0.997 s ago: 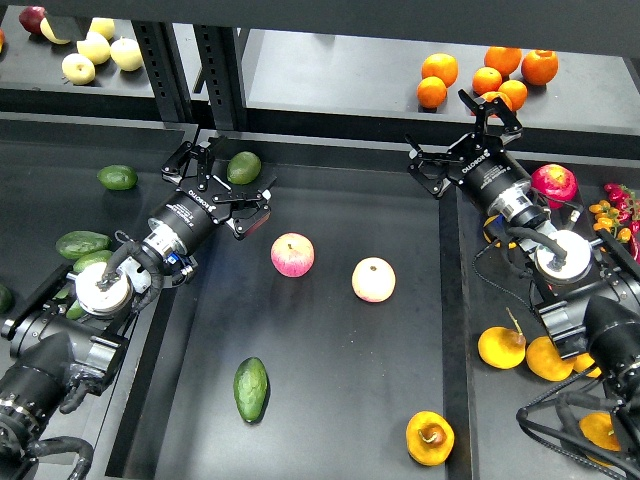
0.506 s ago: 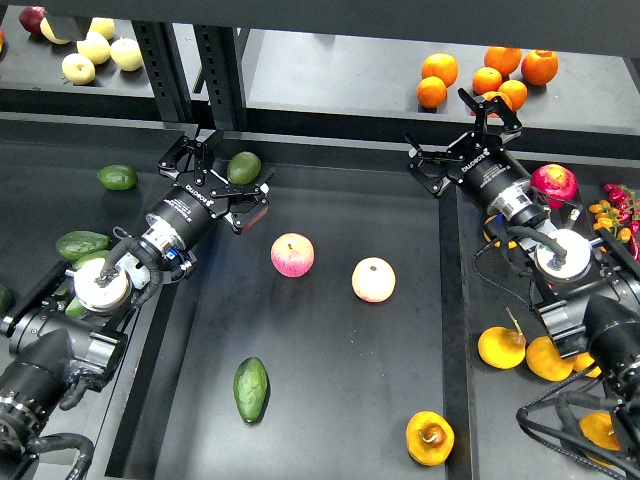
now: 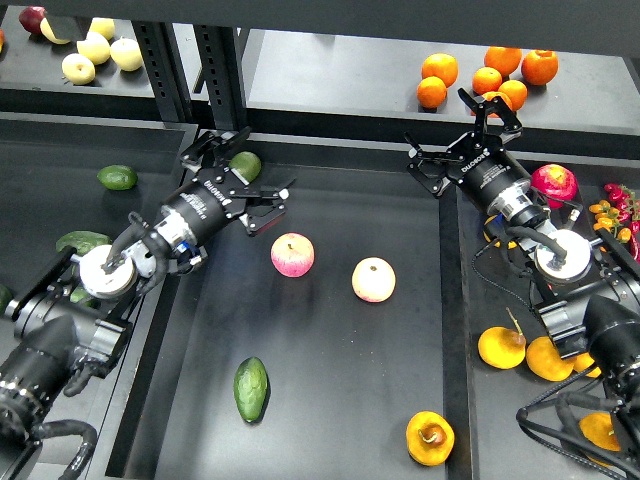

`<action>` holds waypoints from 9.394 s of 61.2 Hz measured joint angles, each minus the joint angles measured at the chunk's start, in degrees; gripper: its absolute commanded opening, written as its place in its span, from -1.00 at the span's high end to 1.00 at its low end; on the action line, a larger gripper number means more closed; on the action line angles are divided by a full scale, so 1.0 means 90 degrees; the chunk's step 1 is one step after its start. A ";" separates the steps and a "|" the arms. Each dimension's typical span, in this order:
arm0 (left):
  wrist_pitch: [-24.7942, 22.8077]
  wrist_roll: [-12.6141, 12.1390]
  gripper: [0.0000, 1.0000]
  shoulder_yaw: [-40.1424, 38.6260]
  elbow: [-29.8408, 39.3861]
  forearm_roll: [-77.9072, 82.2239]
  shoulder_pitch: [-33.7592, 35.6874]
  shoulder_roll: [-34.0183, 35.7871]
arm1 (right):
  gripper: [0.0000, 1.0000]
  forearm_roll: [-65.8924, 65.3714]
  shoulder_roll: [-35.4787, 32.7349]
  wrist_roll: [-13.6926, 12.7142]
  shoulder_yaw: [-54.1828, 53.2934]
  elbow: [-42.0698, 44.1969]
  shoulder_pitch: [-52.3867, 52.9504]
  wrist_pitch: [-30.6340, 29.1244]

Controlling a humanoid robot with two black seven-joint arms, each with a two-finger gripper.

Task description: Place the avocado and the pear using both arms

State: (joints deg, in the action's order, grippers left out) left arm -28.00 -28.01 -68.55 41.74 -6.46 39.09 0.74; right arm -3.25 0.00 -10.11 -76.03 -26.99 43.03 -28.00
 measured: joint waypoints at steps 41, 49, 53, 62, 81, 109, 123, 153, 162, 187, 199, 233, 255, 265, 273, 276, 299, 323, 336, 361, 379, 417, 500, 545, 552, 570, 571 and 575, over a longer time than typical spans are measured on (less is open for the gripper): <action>0.0000 0.0001 -0.97 0.5435 0.1058 -0.0030 0.1629 0.2491 | -1.00 0.0000 0.0000 0.0000 0.0000 0.0002 -0.0044 0.0000; 0.0000 0.0001 -0.97 0.5837 0.1253 0.0251 0.1650 0.2606 | -1.00 -0.0003 0.0000 0.0000 0.0001 0.0002 -0.0053 0.0000; 0.0000 0.0002 -0.97 0.6002 0.1333 0.0550 0.1651 0.2626 | -1.00 -0.0007 0.0000 0.0000 0.0005 0.0002 -0.0059 0.0000; 0.0000 0.0002 -0.97 0.6444 0.1458 0.1483 0.1599 0.2624 | -1.00 -0.0010 0.0000 0.0000 0.0010 0.0008 -0.0079 0.0000; 0.0000 0.0002 -0.97 0.7031 0.1449 0.2926 0.1568 0.2490 | -1.00 -0.0009 0.0000 0.0000 0.0007 0.0003 -0.0180 0.0000; 0.0000 0.0002 -0.97 0.7127 0.1167 0.3854 0.1314 0.2089 | -1.00 -0.0006 0.0000 0.0000 0.0011 0.0001 -0.0182 0.0000; 0.0000 0.0002 -0.97 0.7128 0.0911 0.4124 0.1252 0.1934 | -1.00 -0.0001 0.0000 0.0000 0.0011 -0.0008 -0.0182 0.0000; 0.0000 0.0002 -0.97 0.7118 0.0518 0.4359 0.1115 0.1512 | -1.00 0.0000 0.0000 0.0000 0.0010 -0.0009 -0.0191 0.0000; 0.0000 0.0002 -0.97 0.7118 0.0410 0.4422 0.1096 0.1422 | -1.00 0.0000 0.0000 0.0000 0.0009 -0.0009 -0.0191 0.0000; 0.0000 0.0001 -0.97 0.7128 0.0184 0.4566 0.0959 0.1264 | -1.00 -0.0001 0.0000 0.0000 0.0010 -0.0019 -0.0192 0.0000; 0.0000 0.0001 -0.94 0.7129 0.0031 0.4602 0.0950 0.1133 | -1.00 -0.0001 0.0000 0.0000 0.0011 -0.0025 -0.0192 0.0000; -0.0001 0.0001 -0.09 0.6964 -0.0365 0.4803 0.0767 0.0888 | -1.00 0.0000 0.0000 0.0000 0.0008 -0.0067 -0.0201 0.0000; 0.0000 -0.0001 0.22 0.6708 -0.0398 0.4801 0.0777 0.0882 | -1.00 0.0000 0.0000 0.0000 0.0004 -0.0068 -0.0240 0.0000; 0.0001 0.0001 0.26 0.6354 -0.0328 0.4775 0.0886 0.0990 | -1.00 0.0000 0.0000 0.0000 0.0002 -0.0103 -0.0273 0.0000; 0.0002 0.0002 0.29 0.6189 -0.0204 0.4706 0.1034 0.1263 | -1.00 0.0000 0.0000 0.0000 0.0004 -0.0116 -0.0279 0.0000; 0.0002 0.0002 0.29 0.6163 -0.0132 0.4669 0.1076 0.1399 | -1.00 -0.0001 0.0000 0.0000 0.0007 -0.0116 -0.0279 0.0000; 0.0002 0.0002 0.28 0.6157 0.0334 0.3990 0.1640 0.2986 | -1.00 -0.0009 0.0000 0.0000 0.0011 -0.0113 -0.0289 0.0000; 0.0000 0.0002 0.26 0.6230 0.0315 0.3765 0.1640 0.4089 | -1.00 -0.0008 0.0000 0.0000 0.0033 -0.0139 -0.0324 0.0000; 0.0000 0.0002 0.24 0.6199 0.0230 0.3773 0.1500 0.4352 | -1.00 -0.0009 -0.0001 0.0000 0.0102 -0.0197 -0.0365 0.0000; 0.0000 0.0001 0.19 0.6130 -0.0499 0.3775 0.1048 0.4385 | -1.00 -0.0037 0.0000 0.0000 0.0130 -0.0209 -0.0377 0.0000; 0.0000 0.0003 0.17 0.6141 -0.0993 0.3773 0.0835 0.4339 | -1.00 -0.0039 0.0000 0.0000 0.0157 -0.0214 -0.0384 0.0000; 0.0000 0.0001 0.09 0.6164 -0.1631 0.3772 0.0531 0.4050 | -1.00 -0.0039 0.0000 0.0000 0.0176 -0.0221 -0.0416 0.0000; 0.0000 0.0001 -0.38 0.6249 -0.1962 0.3775 0.0207 0.3432 | -1.00 -0.0039 0.0000 0.0000 0.0185 -0.0300 -0.0475 0.0000; 0.0001 0.0001 -0.76 0.5530 -0.1917 0.3768 0.0293 0.3389 | -1.00 -0.0039 0.0000 0.0000 0.0177 -0.0330 -0.0475 0.0000; 0.0001 0.0001 -0.76 0.4858 -0.1840 0.3765 0.0313 0.3163 | -1.00 -0.0039 0.0000 0.0000 0.0177 -0.0327 -0.0479 0.0000; 0.0001 0.0001 -0.76 0.2506 -0.1785 0.3762 0.0356 0.2426 | -1.00 -0.0039 0.0000 0.0000 0.0183 -0.0304 -0.0478 0.0000; 0.0001 0.0001 -0.76 0.2398 -0.1785 0.3762 0.0354 0.2397 | -1.00 -0.0039 0.0000 0.0000 0.0183 -0.0304 -0.0478 0.0000; 0.0001 0.0003 -0.76 0.1648 -0.1786 0.3761 0.0354 0.2213 | -1.00 -0.0039 0.0000 0.0000 0.0184 -0.0303 -0.0478 0.0000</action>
State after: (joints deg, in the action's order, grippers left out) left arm -27.99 -27.99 -53.72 25.66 27.39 42.28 20.66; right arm -3.61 0.00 -10.11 -74.38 -29.72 38.73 -28.00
